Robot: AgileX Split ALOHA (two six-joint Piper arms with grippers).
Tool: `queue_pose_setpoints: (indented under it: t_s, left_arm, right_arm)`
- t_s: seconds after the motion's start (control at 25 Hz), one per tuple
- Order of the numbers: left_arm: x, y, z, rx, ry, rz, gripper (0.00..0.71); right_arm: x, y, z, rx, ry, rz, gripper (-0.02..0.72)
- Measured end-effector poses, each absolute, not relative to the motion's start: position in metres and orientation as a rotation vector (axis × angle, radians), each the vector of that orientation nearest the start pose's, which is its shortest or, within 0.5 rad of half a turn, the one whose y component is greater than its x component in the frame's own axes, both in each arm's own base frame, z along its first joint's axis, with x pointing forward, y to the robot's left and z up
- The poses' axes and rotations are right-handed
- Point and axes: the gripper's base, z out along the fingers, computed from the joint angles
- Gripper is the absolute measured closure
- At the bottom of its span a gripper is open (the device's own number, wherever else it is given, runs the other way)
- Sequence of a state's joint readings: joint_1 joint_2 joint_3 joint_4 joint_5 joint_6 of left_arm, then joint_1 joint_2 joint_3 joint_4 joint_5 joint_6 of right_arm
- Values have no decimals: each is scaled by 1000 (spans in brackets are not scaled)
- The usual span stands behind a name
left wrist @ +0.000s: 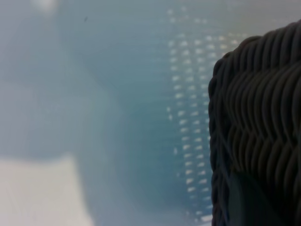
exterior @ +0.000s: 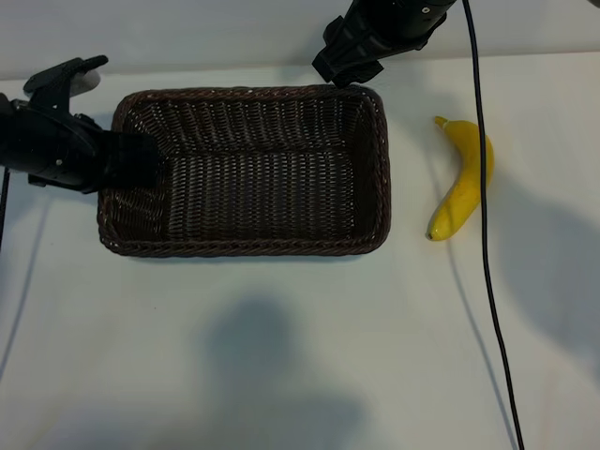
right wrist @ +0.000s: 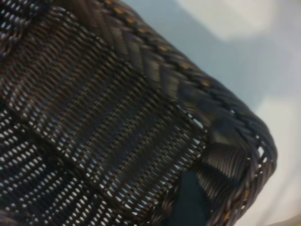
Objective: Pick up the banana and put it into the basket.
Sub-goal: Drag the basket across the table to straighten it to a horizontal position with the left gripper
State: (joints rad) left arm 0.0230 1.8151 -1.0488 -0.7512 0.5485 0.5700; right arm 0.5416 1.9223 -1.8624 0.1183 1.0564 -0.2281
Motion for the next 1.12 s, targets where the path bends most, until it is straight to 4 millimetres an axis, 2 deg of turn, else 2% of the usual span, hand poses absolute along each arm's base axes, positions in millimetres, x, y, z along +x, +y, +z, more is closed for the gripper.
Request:
queue_pose_setpoints:
  t_s: [0.48, 1.12]
  left_arm:
    - [368, -27, 154, -36, 2702, -563, 542]
    - [368, -28, 143, -45, 2739, -582, 542]
  right_arm:
    - [364, 230, 326, -944, 2433, 262, 110]
    - [364, 230, 326, -940, 2434, 262, 110]
